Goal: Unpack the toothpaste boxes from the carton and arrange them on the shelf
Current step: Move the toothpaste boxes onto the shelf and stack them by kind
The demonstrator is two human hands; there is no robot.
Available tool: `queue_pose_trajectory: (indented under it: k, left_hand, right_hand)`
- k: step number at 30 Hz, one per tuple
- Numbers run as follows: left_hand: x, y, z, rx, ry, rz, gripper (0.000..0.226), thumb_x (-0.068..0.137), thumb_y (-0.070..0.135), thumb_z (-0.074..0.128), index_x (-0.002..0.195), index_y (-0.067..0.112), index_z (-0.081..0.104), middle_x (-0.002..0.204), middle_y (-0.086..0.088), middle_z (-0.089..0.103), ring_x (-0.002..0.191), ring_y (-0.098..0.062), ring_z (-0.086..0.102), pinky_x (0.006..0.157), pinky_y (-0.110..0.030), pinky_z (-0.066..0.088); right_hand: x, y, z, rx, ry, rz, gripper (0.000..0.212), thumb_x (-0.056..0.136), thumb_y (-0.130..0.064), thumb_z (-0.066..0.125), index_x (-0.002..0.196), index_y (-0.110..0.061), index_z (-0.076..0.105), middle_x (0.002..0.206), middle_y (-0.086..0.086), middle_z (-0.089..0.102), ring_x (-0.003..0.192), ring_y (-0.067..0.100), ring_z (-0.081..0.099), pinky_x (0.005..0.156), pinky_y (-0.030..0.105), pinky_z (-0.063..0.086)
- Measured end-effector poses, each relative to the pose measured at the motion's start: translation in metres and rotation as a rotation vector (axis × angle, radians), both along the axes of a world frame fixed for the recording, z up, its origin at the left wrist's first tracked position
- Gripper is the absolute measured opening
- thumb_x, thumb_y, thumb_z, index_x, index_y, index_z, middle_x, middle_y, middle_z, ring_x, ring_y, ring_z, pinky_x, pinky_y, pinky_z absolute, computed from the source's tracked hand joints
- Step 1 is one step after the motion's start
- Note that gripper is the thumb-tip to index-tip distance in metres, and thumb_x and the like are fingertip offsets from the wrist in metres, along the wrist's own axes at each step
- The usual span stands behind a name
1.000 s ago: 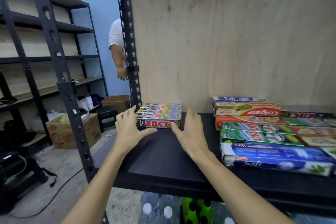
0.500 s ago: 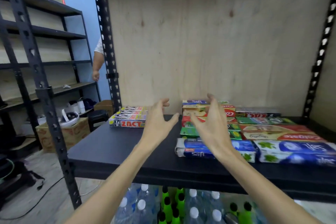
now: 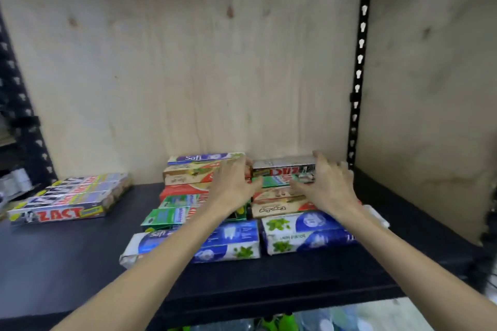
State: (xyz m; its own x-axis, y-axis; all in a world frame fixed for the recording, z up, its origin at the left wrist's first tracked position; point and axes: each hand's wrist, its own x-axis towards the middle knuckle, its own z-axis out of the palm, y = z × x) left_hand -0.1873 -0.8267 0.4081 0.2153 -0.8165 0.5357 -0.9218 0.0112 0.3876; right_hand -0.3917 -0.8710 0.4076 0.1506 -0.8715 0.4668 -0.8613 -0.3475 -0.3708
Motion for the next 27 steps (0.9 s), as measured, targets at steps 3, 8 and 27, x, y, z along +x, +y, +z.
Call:
queue_pose_trajectory:
  k: [3, 8, 27]
  left_hand:
    - [0.0, -0.027, 0.0, -0.039, -0.112, -0.045, 0.029, 0.084, 0.04, 0.07, 0.108, 0.023, 0.067, 0.091, 0.007, 0.071, 0.096, -0.02, 0.063, 0.087, -0.038, 0.05]
    - [0.002, -0.063, 0.015, -0.041, -0.391, -0.023, 0.029, 0.092, 0.04, 0.064, 0.115, 0.023, 0.069, 0.104, 0.003, 0.071, 0.11, -0.021, 0.046, 0.088, -0.035, 0.032]
    - [-0.011, -0.104, 0.008, 0.086, -0.248, 0.187, 0.019, 0.089, 0.036, 0.069, 0.09, 0.018, 0.062, 0.098, -0.007, 0.063, 0.115, -0.03, 0.042, 0.101, -0.047, 0.014]
  right_hand:
    - [-0.008, -0.033, 0.004, 0.106, 0.05, 0.022, 0.085, 0.084, -0.067, 0.062, 0.148, -0.018, 0.036, 0.145, 0.013, 0.05, 0.135, 0.037, 0.037, 0.109, 0.047, 0.029]
    - [-0.006, -0.086, 0.007, 0.222, 0.017, 0.065, 0.065, 0.09, -0.062, 0.059, 0.138, -0.02, 0.047, 0.139, 0.007, 0.055, 0.13, 0.031, 0.048, 0.109, 0.048, 0.029]
    - [0.0, -0.132, 0.007, 0.178, -0.323, 0.074, 0.04, 0.079, -0.037, 0.083, 0.104, -0.012, 0.064, 0.102, 0.005, 0.071, 0.095, 0.023, 0.066, 0.081, 0.037, 0.056]
